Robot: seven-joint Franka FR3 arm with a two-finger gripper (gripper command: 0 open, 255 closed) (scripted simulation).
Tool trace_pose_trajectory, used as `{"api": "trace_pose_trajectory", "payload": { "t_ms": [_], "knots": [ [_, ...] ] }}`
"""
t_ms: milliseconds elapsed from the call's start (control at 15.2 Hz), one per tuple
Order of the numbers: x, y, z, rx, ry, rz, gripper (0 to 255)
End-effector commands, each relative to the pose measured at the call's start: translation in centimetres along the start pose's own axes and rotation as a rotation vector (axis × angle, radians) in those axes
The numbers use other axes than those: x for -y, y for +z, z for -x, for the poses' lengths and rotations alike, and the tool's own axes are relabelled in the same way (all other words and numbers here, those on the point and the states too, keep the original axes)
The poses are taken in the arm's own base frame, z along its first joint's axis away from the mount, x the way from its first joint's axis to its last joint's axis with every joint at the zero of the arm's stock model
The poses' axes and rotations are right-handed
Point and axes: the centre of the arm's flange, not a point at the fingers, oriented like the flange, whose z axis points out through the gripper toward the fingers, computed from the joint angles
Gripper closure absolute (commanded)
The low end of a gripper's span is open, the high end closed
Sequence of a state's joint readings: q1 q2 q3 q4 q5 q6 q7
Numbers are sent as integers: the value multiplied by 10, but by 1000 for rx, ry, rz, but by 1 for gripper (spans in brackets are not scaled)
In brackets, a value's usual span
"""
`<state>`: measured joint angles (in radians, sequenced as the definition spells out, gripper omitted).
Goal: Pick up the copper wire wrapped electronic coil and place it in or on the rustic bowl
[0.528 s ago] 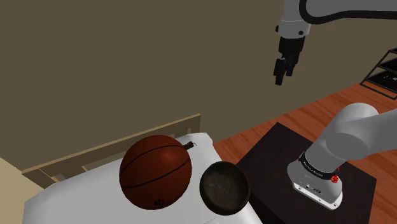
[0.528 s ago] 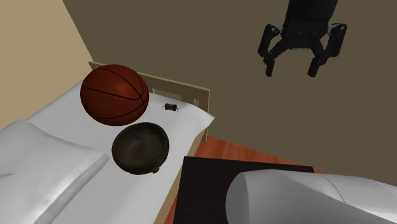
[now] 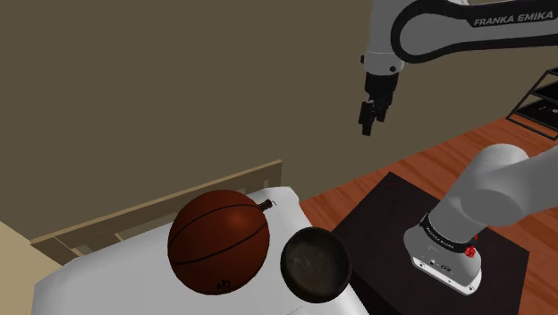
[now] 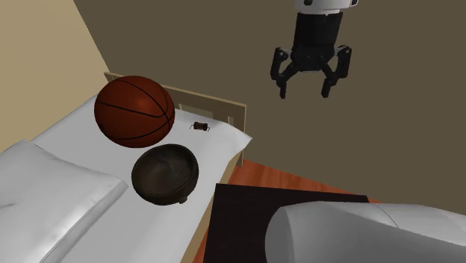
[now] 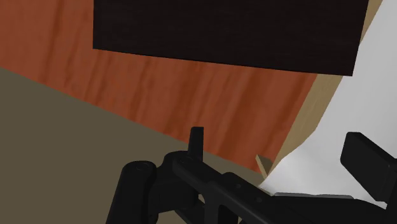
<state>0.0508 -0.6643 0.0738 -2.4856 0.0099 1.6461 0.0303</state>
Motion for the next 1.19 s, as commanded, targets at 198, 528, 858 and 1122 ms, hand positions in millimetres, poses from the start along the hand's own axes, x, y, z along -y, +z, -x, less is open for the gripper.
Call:
{"api": "trace_pose_trajectory", "payload": {
  "t_ms": [198,528,858,1122],
  "knots": [
    [47,29,-35,-26,-52,8,0],
    [96,58,-67,-51,-104,16,0],
    [145,87,-97,-75,-156,24,0],
    [186,110,-120,-95,-198,31,0]
  ]
}}
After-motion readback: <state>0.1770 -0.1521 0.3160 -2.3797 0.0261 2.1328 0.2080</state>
